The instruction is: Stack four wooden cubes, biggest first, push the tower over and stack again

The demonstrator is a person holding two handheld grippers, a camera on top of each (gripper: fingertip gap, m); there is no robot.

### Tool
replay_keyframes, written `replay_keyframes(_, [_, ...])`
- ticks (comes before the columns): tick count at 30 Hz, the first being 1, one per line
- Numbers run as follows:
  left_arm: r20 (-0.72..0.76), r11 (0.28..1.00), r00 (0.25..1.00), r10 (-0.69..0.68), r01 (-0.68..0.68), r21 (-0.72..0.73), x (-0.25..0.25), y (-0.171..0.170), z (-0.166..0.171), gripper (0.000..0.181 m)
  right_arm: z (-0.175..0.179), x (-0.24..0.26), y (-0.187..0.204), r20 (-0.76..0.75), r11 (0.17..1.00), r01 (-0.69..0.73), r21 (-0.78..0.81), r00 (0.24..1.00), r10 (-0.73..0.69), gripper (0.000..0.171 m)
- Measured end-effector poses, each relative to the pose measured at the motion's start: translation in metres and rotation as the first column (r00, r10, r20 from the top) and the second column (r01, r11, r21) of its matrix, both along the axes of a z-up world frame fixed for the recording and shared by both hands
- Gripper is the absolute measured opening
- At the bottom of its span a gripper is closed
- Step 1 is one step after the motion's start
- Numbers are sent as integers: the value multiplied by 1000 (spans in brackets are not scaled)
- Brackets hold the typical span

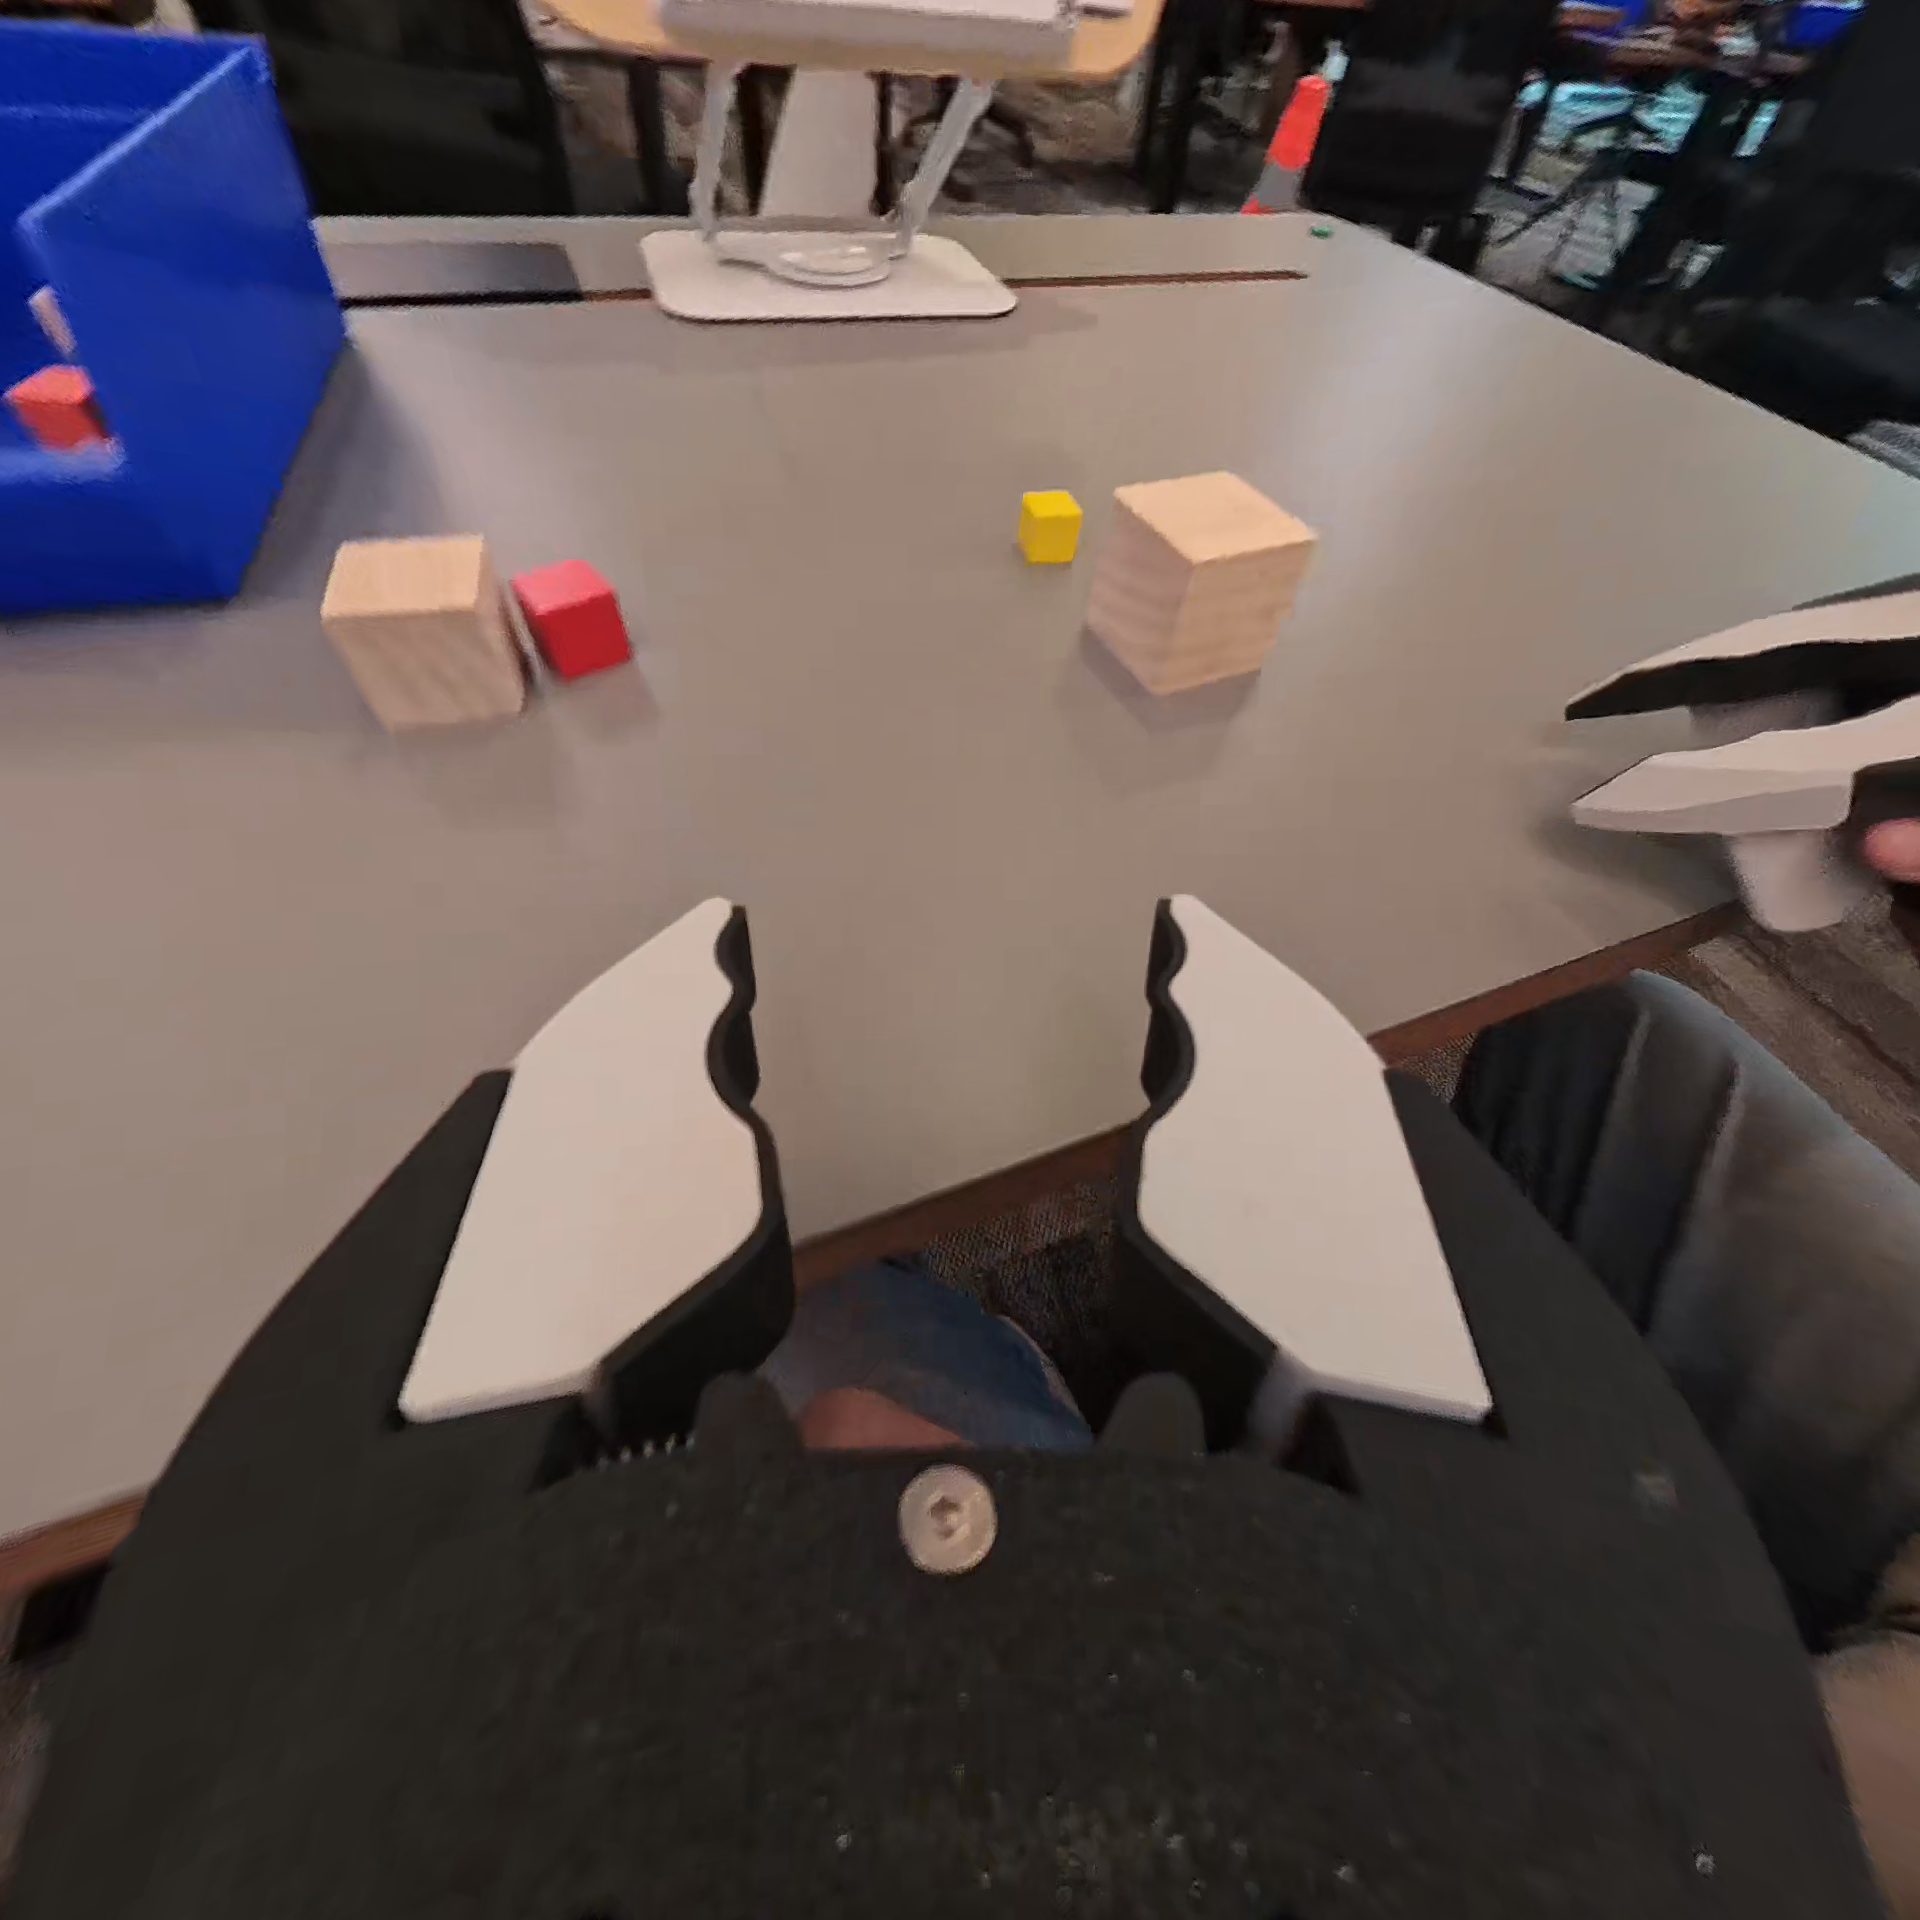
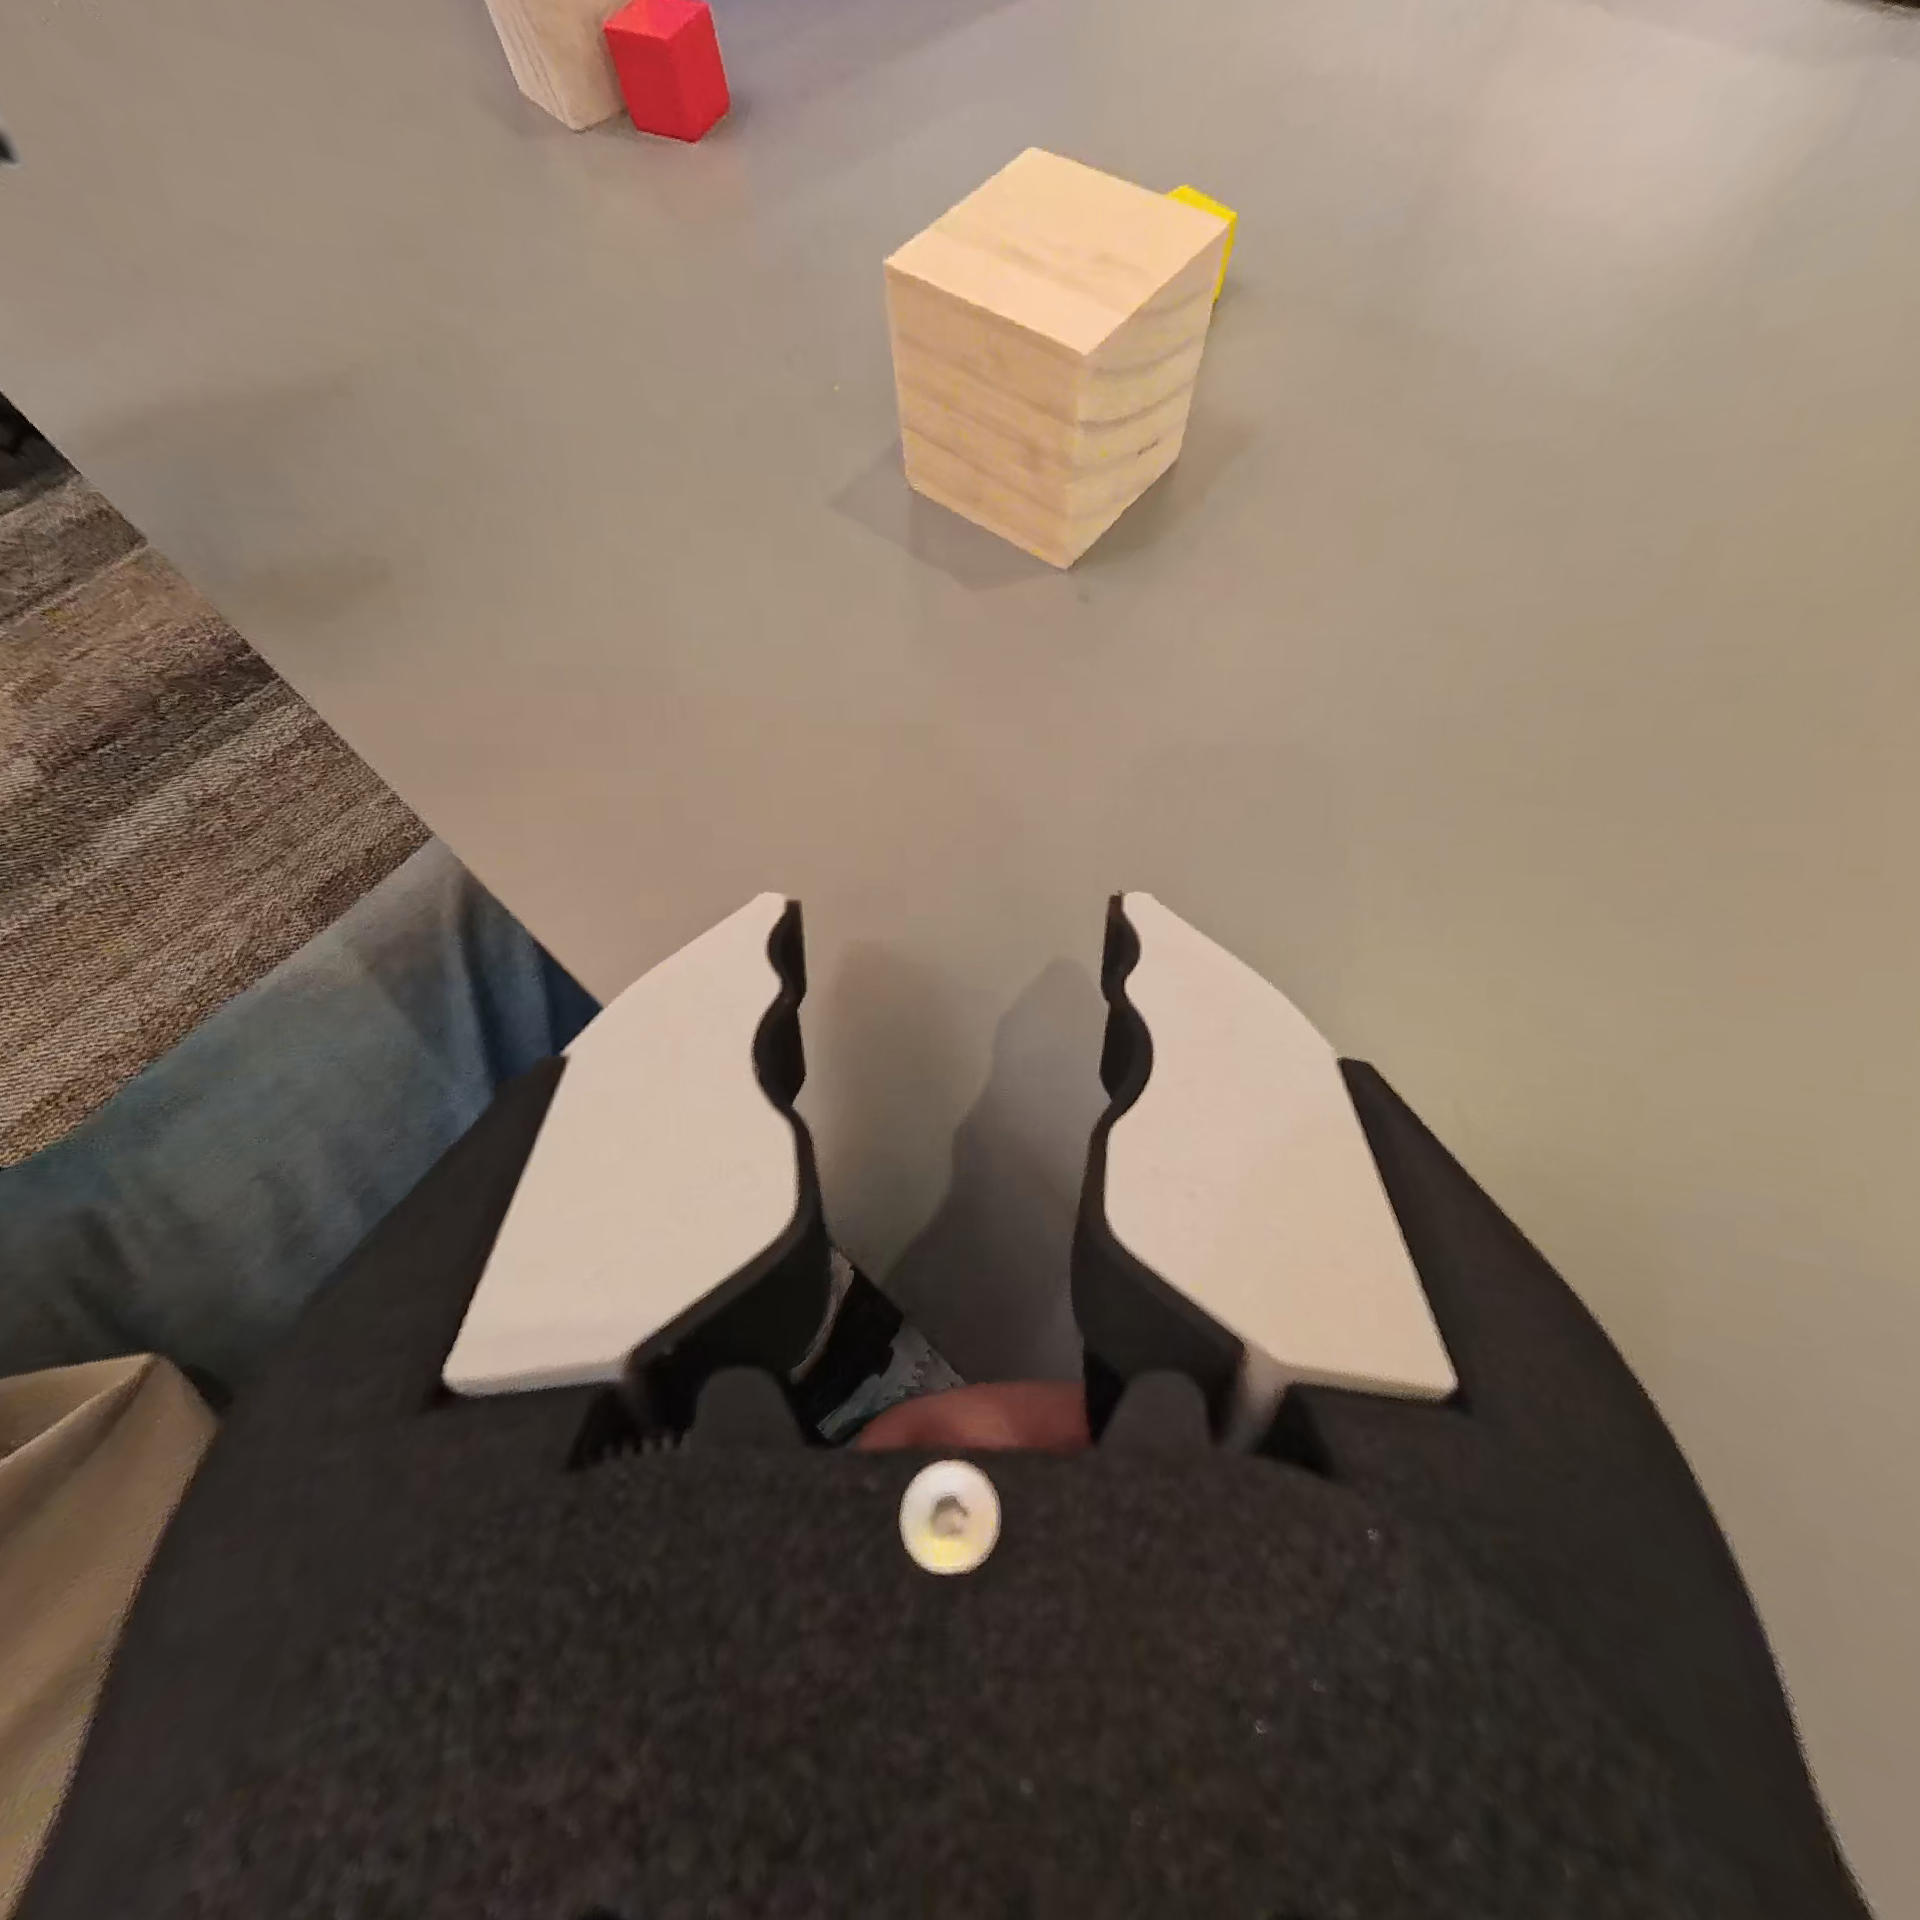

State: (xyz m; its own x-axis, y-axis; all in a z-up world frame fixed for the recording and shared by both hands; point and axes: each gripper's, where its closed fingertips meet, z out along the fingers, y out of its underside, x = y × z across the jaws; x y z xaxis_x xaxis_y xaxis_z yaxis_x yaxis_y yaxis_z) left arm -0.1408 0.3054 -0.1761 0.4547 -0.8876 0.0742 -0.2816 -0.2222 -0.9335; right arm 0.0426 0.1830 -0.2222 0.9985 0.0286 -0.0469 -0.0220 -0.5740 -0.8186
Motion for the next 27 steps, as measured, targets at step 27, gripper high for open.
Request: replay_keyframes(27, [-471, 966, 858, 207, -255, -39, 44, 216, -56, 47, 18, 16, -16, 4, 999, 30, 37, 1000, -30, 52])
